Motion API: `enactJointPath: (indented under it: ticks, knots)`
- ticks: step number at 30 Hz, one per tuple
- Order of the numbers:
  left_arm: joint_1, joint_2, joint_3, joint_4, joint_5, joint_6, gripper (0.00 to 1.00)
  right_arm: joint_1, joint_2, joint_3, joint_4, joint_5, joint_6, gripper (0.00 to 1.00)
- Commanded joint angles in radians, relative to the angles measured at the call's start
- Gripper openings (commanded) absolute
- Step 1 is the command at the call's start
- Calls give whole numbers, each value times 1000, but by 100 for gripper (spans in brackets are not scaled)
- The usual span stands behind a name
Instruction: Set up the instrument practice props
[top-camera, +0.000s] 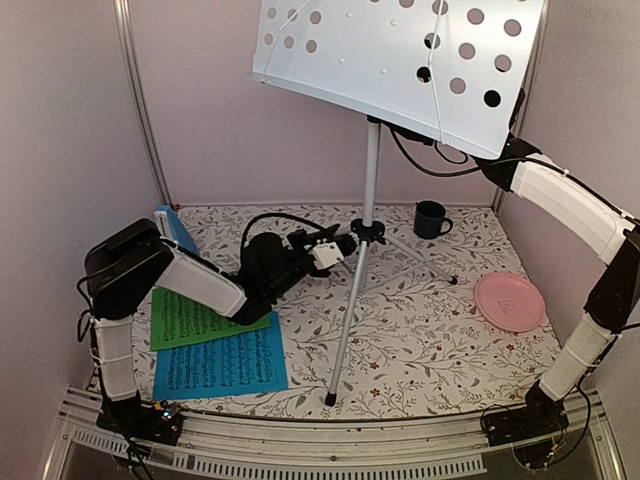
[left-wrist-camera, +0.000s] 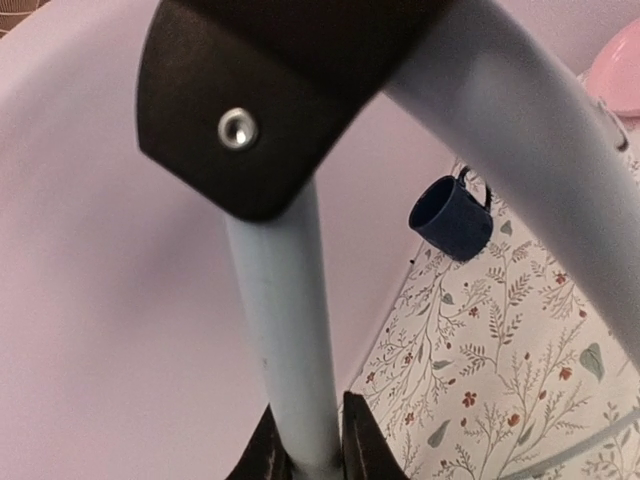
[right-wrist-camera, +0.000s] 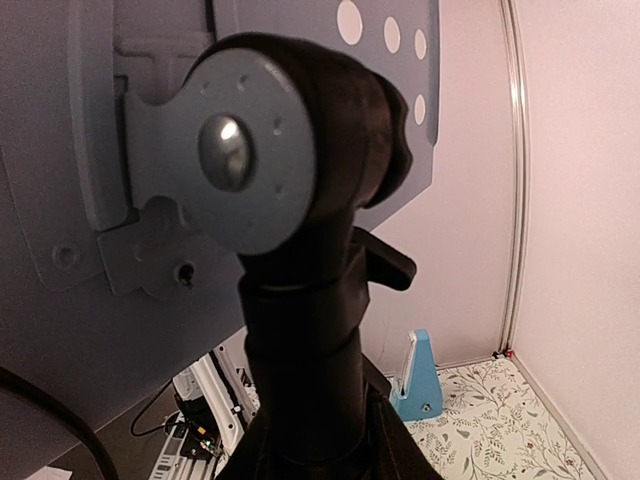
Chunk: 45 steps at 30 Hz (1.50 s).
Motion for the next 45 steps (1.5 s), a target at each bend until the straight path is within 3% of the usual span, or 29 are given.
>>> enactJointPath:
  ticks: [1,11,15,23,30,34,45]
  knots:
    - [10,90,-57,-202,16,200,0,0,-75,206,207,76,104,0]
    - [11,112,-13,-173,-13,188,0,-2,-50,176,204,59,87,0]
    - [14,84,-9,-165,1,128,22,-6,-45,151,205,34,60,0]
    - [19,12,-40,-131,40,54,56,-12,-10,112,277,-33,70,0]
    - [21,-23,-77,-110,85,-1,68,-18,-4,74,313,-39,38,0]
    - [18,-90,-126,-81,160,-49,85,-30,11,84,315,-50,16,0]
    - [21,-213,-164,-153,209,-197,96,-102,115,163,354,-105,62,0]
